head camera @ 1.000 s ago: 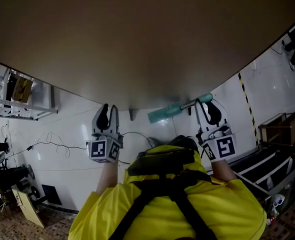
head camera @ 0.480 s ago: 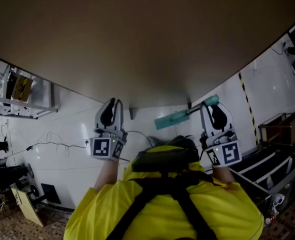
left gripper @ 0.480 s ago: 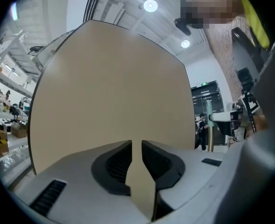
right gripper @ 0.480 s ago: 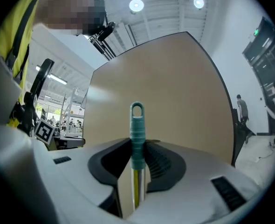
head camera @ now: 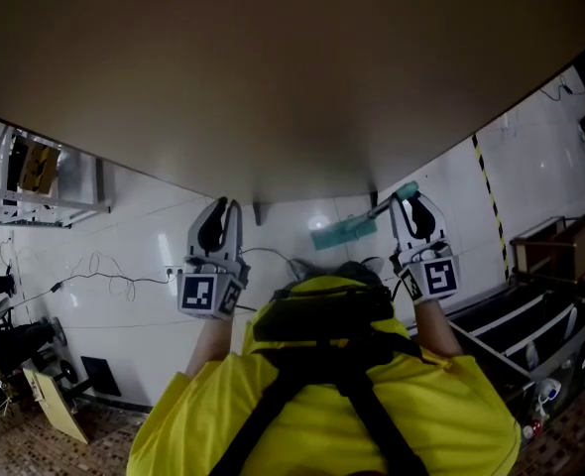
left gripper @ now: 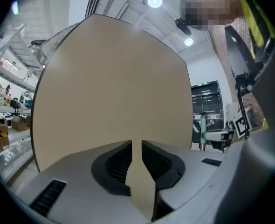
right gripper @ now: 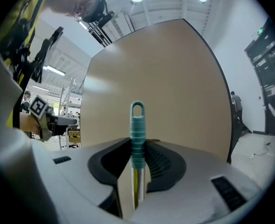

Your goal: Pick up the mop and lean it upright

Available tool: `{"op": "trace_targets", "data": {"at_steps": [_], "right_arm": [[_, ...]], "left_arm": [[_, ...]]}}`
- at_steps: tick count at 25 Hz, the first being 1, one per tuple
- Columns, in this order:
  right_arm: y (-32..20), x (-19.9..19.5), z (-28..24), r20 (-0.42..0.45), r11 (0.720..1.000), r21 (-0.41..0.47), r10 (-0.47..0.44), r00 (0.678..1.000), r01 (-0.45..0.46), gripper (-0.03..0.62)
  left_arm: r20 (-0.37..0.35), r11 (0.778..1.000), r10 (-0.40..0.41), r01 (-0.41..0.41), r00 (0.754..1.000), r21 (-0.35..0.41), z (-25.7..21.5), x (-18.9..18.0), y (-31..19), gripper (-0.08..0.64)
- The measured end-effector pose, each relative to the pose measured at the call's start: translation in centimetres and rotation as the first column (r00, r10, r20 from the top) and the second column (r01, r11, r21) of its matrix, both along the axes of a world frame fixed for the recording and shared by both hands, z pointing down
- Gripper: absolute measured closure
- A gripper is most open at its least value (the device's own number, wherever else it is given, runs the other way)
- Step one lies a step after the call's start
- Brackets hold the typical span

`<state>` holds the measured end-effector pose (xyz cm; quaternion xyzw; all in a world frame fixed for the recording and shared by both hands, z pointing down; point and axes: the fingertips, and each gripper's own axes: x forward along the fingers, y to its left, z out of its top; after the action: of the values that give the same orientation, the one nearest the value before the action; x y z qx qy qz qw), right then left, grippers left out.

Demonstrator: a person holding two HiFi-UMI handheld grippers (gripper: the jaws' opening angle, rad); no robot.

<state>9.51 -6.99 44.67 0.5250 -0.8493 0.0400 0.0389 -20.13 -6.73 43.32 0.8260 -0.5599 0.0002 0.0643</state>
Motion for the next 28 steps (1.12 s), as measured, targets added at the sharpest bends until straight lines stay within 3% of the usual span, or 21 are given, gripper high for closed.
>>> {"op": "trace_targets", "data": {"at_steps": [6, 14, 28], "right_arm": [[-2.0, -0.4, 8.9, -0.061, 0.998, -0.061, -0.025, 0.998, 0.022, 0.488], [-6.0, 0.7, 19.2, -0.123, 0.971, -0.224, 0.059, 0.991, -0.086, 0.488], [-11.5, -2.9, 22.0, -0.169, 0.954, -0.277, 0.072, 0.983, -0.117, 0.482]], "left_arm": [[-0.009, 0.997, -0.027, 0.027, 1.0, -0.071, 2.6, -1.5, 2.4, 0.488], [0.002, 0.994, -0.045, 0.045, 0.999, -0.097, 4.2, -3.0, 3.1, 0.489], [-0.032, 0.986, -0.023, 0.017, 0.999, -0.167, 7.1, -1.4, 3.6, 0.489]]}}
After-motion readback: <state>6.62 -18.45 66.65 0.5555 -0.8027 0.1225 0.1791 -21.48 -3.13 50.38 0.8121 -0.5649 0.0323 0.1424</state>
